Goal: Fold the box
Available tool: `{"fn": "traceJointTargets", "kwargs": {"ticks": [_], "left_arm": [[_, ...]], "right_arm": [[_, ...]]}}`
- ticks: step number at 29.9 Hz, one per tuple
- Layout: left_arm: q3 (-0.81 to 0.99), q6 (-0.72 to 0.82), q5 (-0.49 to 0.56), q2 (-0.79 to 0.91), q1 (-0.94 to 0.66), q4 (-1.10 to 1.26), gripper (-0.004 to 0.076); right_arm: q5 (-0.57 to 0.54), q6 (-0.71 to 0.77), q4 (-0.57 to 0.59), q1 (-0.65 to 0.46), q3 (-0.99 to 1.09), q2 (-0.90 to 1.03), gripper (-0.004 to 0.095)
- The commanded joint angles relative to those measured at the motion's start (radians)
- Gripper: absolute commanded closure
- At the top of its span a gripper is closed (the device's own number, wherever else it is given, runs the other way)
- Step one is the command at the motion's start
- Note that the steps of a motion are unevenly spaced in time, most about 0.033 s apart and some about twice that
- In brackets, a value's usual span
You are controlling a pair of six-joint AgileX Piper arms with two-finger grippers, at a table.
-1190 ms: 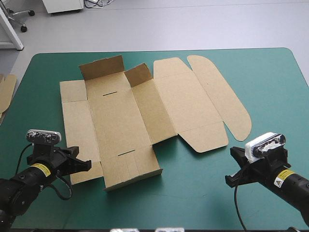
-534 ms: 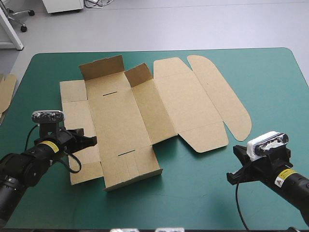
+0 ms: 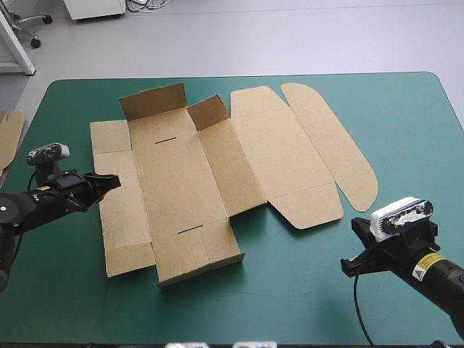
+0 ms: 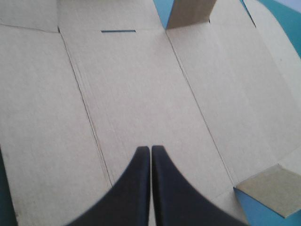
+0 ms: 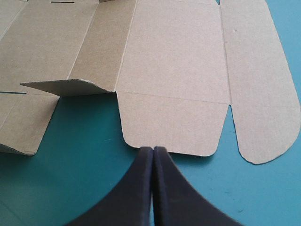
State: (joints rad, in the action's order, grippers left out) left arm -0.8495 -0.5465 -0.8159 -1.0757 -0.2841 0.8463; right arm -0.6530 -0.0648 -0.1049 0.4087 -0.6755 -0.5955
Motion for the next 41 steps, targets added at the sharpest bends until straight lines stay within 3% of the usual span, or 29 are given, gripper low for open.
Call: {"fn": "traceJointTargets", "kwargs": {"ticks": [1, 6, 16, 22, 27, 31, 38, 41], "left_arm": [[-0.039, -0.094, -0.037, -0.008, -0.082, 0.131, 0.0717], [-0.039, -0.094, -0.133, -0.064, -0.137, 0.102, 0.0717], [-0.039, -0.059, -0.160, -0.138, -0.247, 0.031, 0.0717], [-0.039, -0.020, -0.243, -0.225, -0.249, -0.022, 0.0717], [-0.039, -0.041, -0.234, -0.234, -0.250, -0.001, 0.0711], [-0.039, -0.015, -0.205, -0.236, -0.255, -0.064, 0.0613], [-0.039, 0.023, -0.192, -0.238, -0.255, -0.081, 0.0292], [-0.039, 0.043, -0.188, -0.253, -0.255, -0.074, 0.0225]], "right_arm": [[0.064, 0.000, 0.008, -0.005, -0.030, -0.005, 0.0942], [0.064, 0.000, 0.008, -0.005, -0.030, -0.005, 0.0942], [0.061, 0.000, 0.008, -0.005, -0.030, -0.005, 0.0942], [0.061, -0.004, 0.008, -0.005, -0.030, -0.005, 0.0942], [0.055, -0.007, 0.009, -0.005, -0.030, -0.005, 0.0942], [0.049, -0.007, 0.009, -0.005, -0.030, -0.005, 0.0942], [0.049, -0.007, 0.012, -0.005, -0.030, -0.005, 0.0942], [0.049, -0.007, 0.012, -0.005, -0.030, -0.005, 0.0942]]}}
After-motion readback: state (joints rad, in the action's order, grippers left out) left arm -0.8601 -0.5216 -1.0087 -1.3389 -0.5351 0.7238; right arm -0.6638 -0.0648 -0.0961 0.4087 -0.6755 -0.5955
